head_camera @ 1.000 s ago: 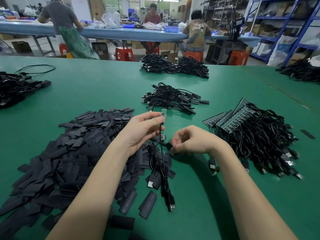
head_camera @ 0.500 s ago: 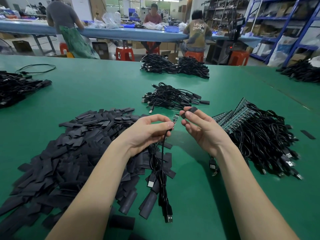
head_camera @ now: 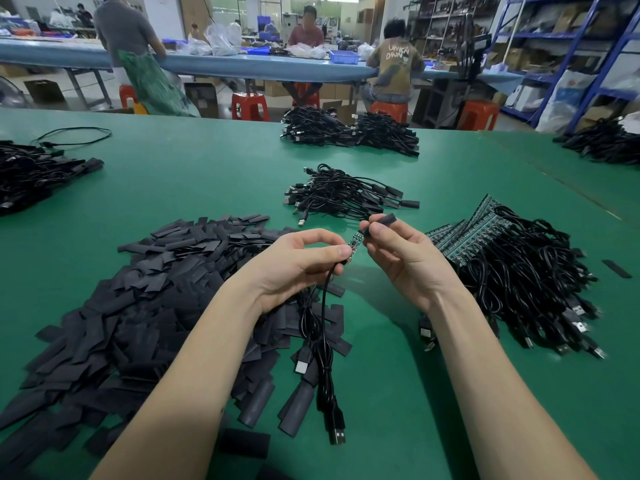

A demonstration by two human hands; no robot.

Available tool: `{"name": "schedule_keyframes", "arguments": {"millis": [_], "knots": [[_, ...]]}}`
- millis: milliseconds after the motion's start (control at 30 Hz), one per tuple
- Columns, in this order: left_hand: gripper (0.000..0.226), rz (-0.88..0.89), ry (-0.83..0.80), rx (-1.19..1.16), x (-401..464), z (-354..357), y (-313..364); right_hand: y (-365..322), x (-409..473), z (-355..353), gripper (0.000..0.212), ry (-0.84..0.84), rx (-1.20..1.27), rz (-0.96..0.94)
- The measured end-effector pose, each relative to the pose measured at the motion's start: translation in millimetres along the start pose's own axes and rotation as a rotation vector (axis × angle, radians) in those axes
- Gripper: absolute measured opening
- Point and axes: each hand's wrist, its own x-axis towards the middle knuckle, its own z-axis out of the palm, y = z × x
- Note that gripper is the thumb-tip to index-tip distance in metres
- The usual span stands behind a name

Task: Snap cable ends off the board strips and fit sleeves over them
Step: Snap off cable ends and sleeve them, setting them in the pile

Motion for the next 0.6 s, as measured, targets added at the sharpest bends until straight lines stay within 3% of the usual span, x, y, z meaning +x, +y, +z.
{"name": "schedule_keyframes", "arguments": {"millis": [333, 600], "knots": [[0.018, -0.012, -0.054, 0.055, -2.8, -6.3, 2.8, 2.2, -0.1, -1.8, 0.015, -0.05, -0.026, 0.001], [0.019, 0.008, -0.126, 0.133, -5.5, -11.0, 3.0, 1.6, -5.0, -5.1, 0.02, -0.175, -0.121, 0.116]]}}
